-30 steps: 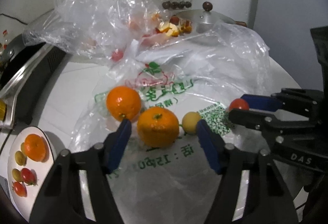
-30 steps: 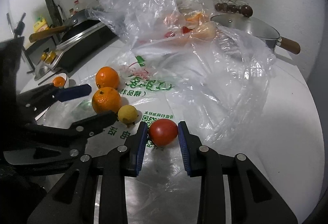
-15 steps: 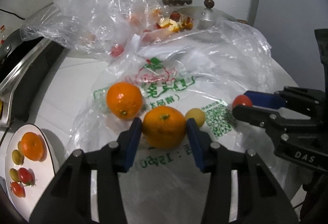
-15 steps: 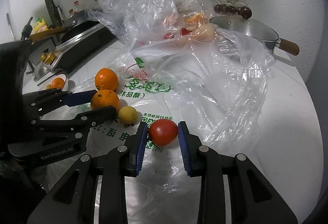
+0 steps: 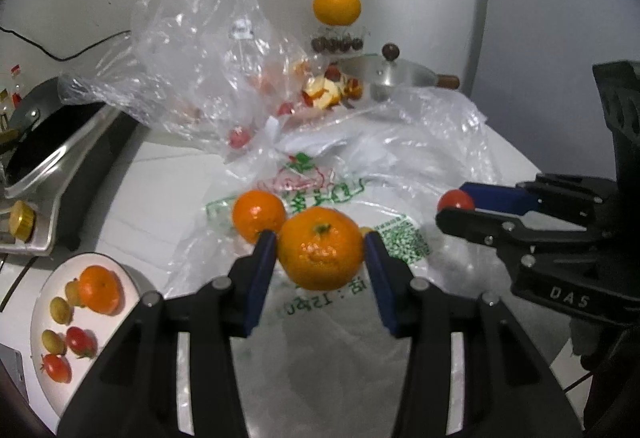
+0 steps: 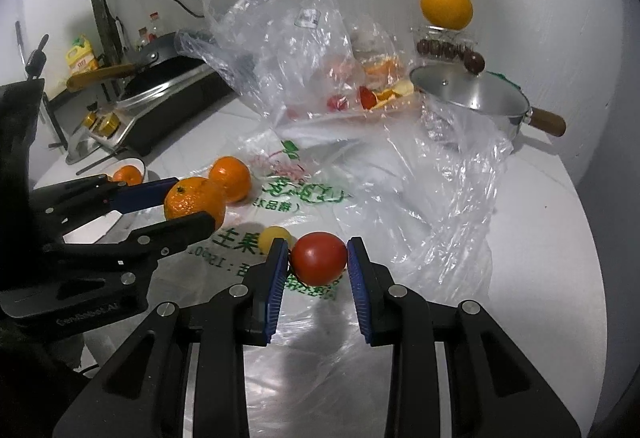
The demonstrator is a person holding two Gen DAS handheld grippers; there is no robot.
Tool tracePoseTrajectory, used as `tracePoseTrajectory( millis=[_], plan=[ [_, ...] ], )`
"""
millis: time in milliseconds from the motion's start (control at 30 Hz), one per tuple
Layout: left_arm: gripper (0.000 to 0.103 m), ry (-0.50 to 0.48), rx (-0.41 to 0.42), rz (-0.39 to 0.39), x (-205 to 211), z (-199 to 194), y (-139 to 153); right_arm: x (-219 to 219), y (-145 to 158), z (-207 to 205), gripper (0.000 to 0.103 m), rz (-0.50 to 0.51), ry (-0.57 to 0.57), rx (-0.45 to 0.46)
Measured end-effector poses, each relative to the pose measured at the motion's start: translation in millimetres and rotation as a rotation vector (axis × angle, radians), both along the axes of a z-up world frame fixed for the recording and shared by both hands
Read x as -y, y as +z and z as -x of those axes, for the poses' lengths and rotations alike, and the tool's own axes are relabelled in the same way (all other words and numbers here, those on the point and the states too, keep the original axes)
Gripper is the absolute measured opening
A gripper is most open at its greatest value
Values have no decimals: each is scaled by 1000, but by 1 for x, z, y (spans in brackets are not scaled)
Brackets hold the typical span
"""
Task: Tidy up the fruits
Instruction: 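Lift and carry the mandarin orange and red tomato toward the white plate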
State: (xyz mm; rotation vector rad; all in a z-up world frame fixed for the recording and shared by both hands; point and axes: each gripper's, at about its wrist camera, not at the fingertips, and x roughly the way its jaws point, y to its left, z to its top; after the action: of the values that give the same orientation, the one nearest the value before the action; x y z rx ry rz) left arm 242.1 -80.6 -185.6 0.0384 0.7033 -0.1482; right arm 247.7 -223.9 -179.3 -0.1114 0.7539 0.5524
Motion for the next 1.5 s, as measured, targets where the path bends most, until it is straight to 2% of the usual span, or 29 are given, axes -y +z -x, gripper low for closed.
tracePoseTrajectory(
  millis=[967,1500],
  plan=[
    [46,40,194,24,-63,83,58,-50,61,67,33,6,0,165],
    [46,78,262,38,-114,120,72,-97,83,95,33,39,24,254]
  ],
)
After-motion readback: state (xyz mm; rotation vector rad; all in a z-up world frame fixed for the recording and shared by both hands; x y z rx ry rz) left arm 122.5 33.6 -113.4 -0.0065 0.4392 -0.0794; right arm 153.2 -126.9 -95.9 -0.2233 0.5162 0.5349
